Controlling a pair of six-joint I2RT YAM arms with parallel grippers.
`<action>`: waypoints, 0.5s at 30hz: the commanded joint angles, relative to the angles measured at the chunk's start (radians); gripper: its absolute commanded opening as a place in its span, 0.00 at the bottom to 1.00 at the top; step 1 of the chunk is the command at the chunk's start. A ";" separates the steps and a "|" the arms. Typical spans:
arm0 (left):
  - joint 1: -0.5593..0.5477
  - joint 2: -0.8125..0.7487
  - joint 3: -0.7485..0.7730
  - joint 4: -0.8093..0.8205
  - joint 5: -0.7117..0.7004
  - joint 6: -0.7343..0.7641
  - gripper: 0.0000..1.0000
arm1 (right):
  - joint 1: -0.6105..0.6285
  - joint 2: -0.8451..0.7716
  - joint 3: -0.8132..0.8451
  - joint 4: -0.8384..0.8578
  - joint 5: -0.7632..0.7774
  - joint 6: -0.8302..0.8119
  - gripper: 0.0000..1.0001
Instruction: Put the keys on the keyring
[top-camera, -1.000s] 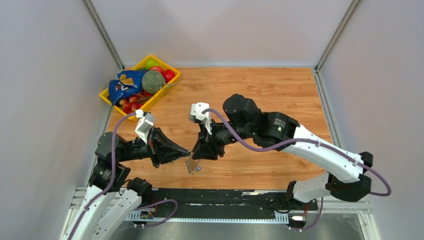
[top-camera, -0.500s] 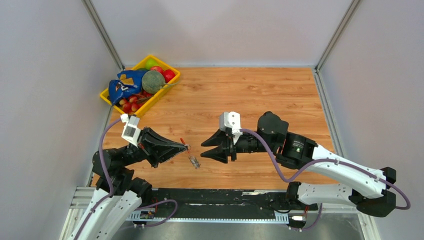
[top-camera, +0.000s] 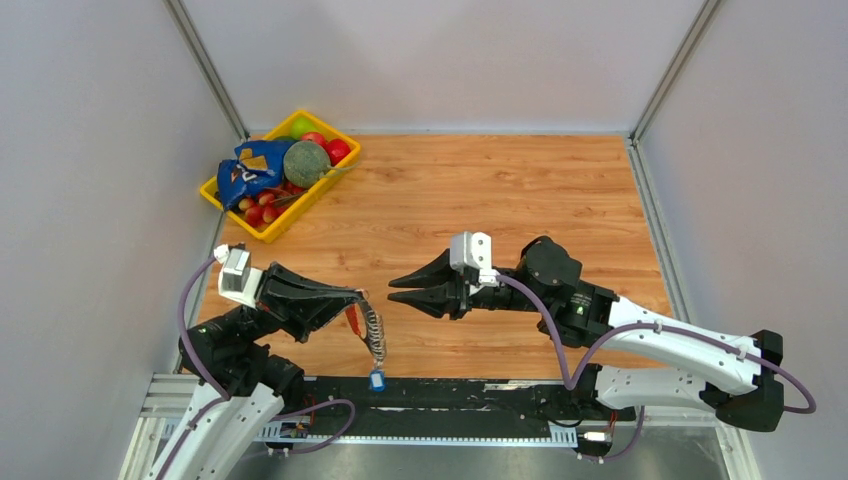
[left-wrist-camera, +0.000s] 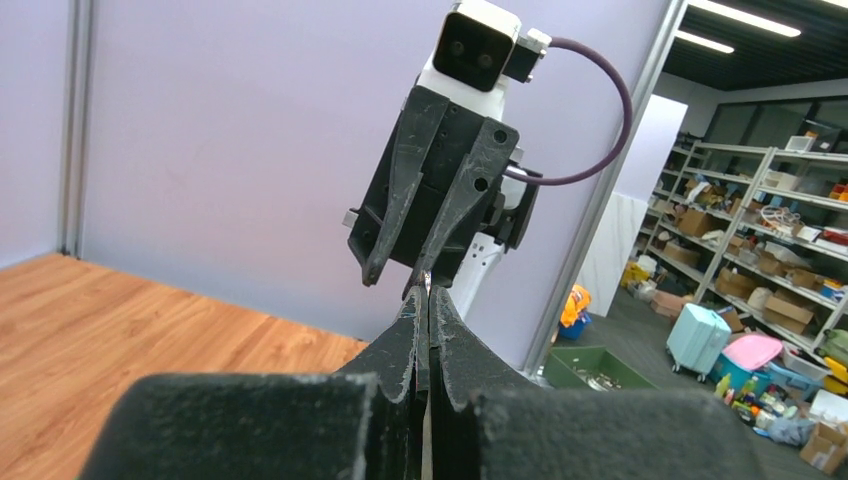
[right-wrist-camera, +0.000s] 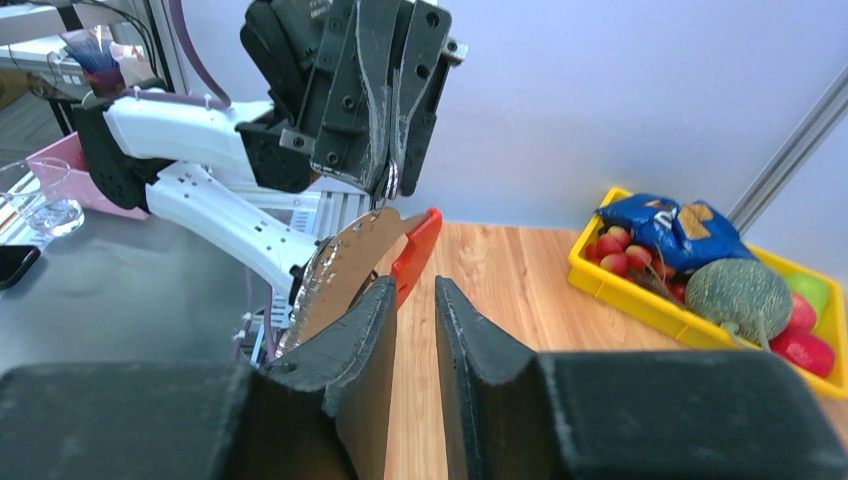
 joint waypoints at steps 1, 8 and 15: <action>-0.001 -0.009 0.003 0.111 -0.012 -0.019 0.00 | 0.007 -0.028 0.002 0.120 -0.022 -0.024 0.25; -0.001 -0.016 -0.007 0.131 -0.022 -0.018 0.00 | 0.011 0.011 0.033 0.125 -0.069 0.000 0.25; 0.000 -0.050 -0.051 0.209 -0.082 -0.017 0.00 | 0.033 0.058 0.073 0.140 -0.079 -0.007 0.23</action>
